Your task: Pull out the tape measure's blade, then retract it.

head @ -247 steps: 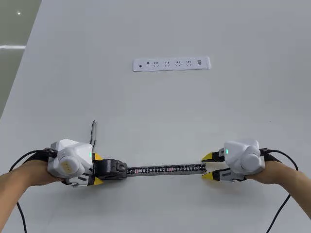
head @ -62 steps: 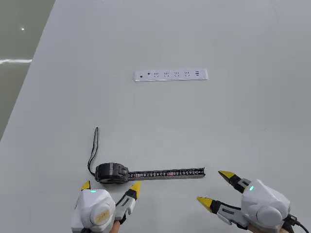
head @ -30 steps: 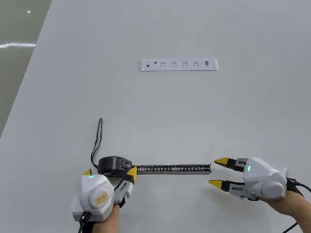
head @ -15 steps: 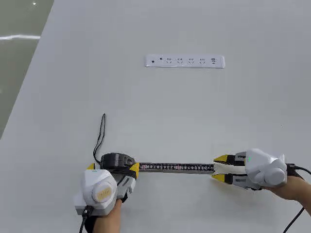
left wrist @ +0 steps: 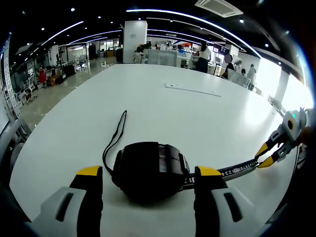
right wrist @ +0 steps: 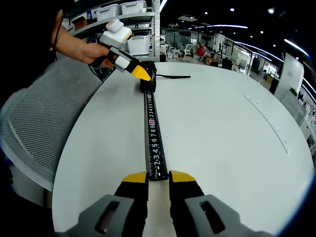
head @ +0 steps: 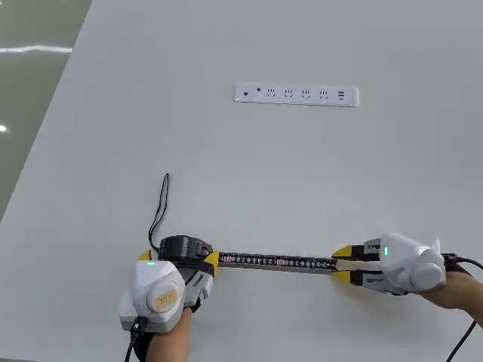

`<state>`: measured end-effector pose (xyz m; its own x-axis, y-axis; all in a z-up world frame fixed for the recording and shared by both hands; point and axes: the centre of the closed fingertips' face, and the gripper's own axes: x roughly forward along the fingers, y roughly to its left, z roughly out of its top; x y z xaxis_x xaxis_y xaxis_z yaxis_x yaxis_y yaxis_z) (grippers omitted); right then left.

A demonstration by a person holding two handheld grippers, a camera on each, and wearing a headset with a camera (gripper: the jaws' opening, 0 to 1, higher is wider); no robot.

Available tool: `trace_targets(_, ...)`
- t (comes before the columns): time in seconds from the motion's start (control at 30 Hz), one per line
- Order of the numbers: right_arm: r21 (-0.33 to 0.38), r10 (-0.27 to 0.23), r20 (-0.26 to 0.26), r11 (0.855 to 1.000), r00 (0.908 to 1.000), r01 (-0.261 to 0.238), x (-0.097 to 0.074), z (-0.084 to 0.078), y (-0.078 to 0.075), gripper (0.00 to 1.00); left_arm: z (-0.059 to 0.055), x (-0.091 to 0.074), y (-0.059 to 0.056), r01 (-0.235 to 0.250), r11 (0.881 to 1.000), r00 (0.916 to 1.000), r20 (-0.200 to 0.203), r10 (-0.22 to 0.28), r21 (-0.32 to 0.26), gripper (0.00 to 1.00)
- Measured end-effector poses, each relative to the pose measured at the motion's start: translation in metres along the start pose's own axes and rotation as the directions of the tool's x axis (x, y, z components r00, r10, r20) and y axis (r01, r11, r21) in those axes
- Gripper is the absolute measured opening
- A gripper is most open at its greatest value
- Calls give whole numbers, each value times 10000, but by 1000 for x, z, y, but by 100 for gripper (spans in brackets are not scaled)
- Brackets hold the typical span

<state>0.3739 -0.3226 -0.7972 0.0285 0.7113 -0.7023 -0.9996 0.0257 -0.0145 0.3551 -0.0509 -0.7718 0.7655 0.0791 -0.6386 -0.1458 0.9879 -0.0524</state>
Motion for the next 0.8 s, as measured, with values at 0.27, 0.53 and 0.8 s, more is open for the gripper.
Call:
trace_targets(0.27,-77,67,53,9999,10000,-66,0,-1,1,14,1,2,2,-111,9983,9999,113,118,-573,74)
trace_targets(0.53,-132,36,1,9999,10000,-36,1,-1,1,14,2,8,1,-103,9961,9999,108,113,-873,69)
trace_targets(0.8,-156,36,-17,9999,10000,-36,1,-1,1,14,-1,10,-1,-78,9913,9999,-90,67,-1313,65)
